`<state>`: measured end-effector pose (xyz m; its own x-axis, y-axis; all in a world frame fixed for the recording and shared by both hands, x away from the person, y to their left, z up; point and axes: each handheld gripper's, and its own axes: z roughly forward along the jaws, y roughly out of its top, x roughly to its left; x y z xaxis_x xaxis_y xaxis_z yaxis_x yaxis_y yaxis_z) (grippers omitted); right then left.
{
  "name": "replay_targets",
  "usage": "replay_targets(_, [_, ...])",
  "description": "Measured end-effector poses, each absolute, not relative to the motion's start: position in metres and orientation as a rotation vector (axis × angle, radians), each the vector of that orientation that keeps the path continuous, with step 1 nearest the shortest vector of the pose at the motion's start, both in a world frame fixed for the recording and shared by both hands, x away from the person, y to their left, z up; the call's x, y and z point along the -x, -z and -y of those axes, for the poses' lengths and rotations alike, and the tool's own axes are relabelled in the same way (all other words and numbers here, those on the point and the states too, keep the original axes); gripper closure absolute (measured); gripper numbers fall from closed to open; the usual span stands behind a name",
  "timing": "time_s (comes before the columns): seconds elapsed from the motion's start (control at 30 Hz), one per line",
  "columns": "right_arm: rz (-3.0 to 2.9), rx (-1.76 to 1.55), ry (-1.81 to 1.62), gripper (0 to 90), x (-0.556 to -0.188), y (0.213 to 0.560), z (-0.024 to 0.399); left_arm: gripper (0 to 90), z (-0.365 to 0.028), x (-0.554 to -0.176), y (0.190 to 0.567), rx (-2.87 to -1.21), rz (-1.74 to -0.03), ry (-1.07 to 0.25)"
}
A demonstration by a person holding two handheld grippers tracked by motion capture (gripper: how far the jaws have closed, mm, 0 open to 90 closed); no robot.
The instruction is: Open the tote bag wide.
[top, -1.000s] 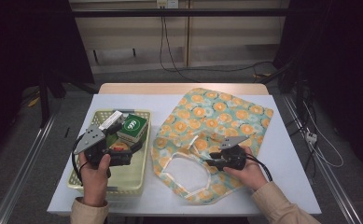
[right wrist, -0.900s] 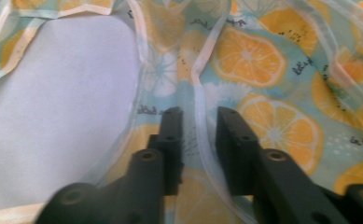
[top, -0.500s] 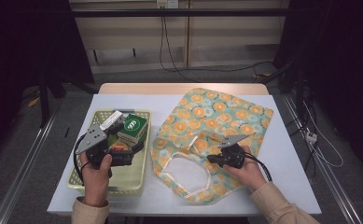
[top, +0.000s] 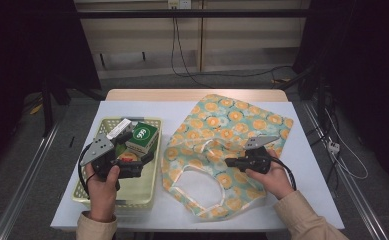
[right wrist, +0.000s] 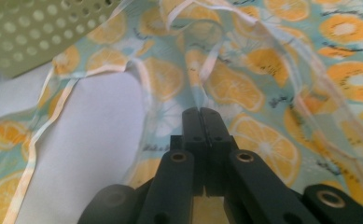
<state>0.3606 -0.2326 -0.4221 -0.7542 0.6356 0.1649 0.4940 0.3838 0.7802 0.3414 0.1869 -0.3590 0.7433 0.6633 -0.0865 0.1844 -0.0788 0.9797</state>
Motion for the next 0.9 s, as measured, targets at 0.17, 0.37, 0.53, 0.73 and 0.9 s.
replay_targets(0.17, [-2.447,-1.088,-1.332,90.0,-0.377,0.418,0.242,3.7,-0.186,-0.341,0.359,-1.637,-0.686,-0.451])
replay_targets(0.37, [-2.409,-1.158,-1.265,90.0,-0.395,0.424,0.249,3.7,-0.185,-0.341,0.359,-1.639,-0.685,-0.449])
replay_targets(0.53, [-2.373,-1.236,-1.180,90.0,-0.404,0.436,0.258,3.7,-0.186,-0.341,0.359,-1.637,-0.686,-0.451])
replay_targets(0.73, [-2.401,-1.259,-1.099,89.0,-0.409,0.450,0.259,3.7,-0.186,-0.341,0.358,-1.638,-0.688,-0.453])
replay_targets(0.9, [-2.429,-1.195,-1.069,82.9,-0.407,0.453,0.253,3.7,-0.185,-0.341,0.359,-1.639,-0.684,-0.449])
